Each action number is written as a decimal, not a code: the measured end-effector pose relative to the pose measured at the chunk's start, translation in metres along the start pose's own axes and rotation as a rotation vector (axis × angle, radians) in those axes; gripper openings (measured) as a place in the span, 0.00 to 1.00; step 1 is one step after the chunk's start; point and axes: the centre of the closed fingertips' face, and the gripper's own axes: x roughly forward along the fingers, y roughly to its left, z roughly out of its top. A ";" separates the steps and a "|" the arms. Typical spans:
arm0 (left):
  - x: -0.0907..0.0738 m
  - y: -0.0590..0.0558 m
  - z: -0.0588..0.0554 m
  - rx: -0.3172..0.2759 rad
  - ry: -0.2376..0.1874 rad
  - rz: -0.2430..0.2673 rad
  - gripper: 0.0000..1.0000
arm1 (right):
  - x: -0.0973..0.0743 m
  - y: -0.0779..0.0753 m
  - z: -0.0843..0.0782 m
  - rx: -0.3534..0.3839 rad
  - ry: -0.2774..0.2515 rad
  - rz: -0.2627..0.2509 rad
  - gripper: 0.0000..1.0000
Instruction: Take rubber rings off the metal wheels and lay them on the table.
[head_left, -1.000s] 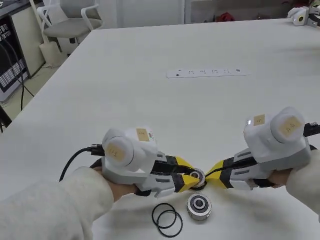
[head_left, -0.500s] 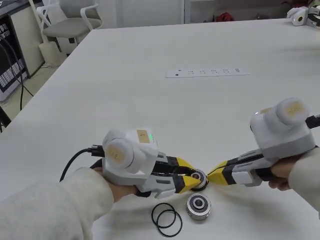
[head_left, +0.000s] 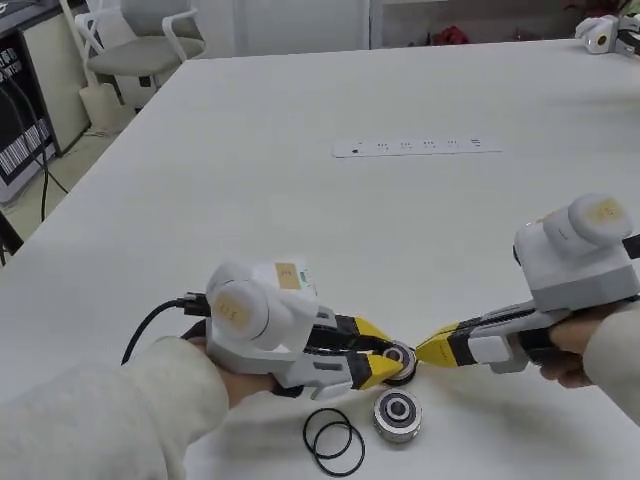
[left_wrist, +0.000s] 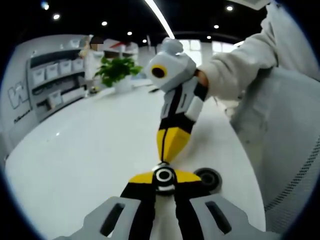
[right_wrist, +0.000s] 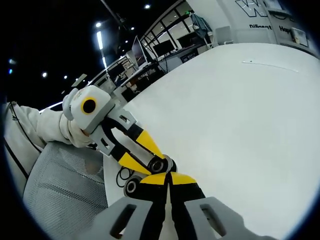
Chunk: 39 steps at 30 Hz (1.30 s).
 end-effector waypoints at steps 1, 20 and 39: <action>0.000 0.000 0.000 0.001 0.001 0.000 0.14 | 0.000 0.001 0.000 0.001 -0.001 0.001 0.00; 0.000 -0.001 0.000 0.003 0.000 -0.001 0.14 | 0.002 0.008 0.004 -0.020 0.003 0.008 0.00; 0.001 0.000 0.001 0.000 -0.002 0.006 0.14 | 0.000 0.009 0.010 0.005 -0.030 0.032 0.00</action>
